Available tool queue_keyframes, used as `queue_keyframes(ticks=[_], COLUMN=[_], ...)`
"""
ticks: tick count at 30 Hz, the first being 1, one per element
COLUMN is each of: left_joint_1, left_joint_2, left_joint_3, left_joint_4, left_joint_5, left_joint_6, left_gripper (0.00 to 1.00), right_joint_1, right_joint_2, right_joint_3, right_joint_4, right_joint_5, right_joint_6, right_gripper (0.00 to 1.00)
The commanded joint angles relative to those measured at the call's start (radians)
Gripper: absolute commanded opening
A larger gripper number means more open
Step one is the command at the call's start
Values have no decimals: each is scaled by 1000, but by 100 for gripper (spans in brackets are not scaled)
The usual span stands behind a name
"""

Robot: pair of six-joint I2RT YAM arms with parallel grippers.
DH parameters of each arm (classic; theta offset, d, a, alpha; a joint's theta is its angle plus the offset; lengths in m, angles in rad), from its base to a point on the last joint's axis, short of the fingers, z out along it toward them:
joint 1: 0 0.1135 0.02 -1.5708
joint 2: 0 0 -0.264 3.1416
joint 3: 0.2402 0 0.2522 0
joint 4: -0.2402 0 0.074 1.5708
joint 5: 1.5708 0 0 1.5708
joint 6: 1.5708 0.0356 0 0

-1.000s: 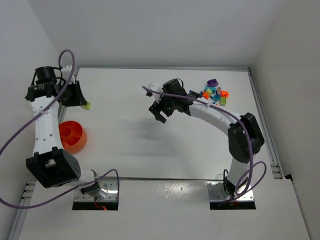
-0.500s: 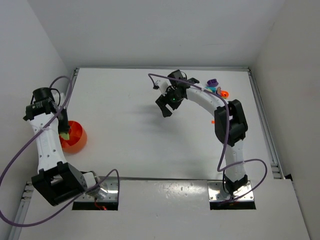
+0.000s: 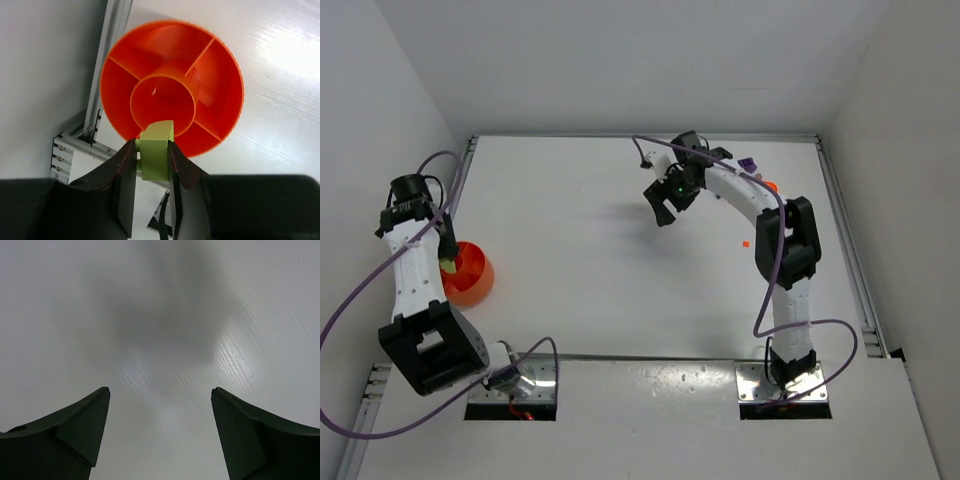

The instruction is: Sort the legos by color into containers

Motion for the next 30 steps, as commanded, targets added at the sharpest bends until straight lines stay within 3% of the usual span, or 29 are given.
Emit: queue_keyframes(ticks=[1,10,13,14,17,20,25,30], left_joint_1=[9,18,18,18,18,18,18,-29], left_joint_2=[25,93,93,93,81,70,70,77], left_joint_3=[54,54,45,45,45,55,157,377], left_joint_4=[57,103,103,103,103,103,43,-47], left_joint_5=[-24,-4,7,7,27,51,72,154], left_joint_6=[-9,20,29,29,29,38,38,28], left_gripper=[0,9,27,40,60,71,74,76], right_joint_1=[-6,-49,-78,-102,-154,-208,-319,-385], right_joint_2=[-21,-30,-30,-30,-21,-12,-1,20], right_joint_3=[15,4,13,13,25,35,24,30], right_joint_4=[3,12,12,12,21,21,23,76], right_joint_5=[-14,17,26,38,59,78,96,190], right_joint_6=[0,29,38,38,62,87,87,73], right_gripper=[83,83,84,85,85,85,81,74])
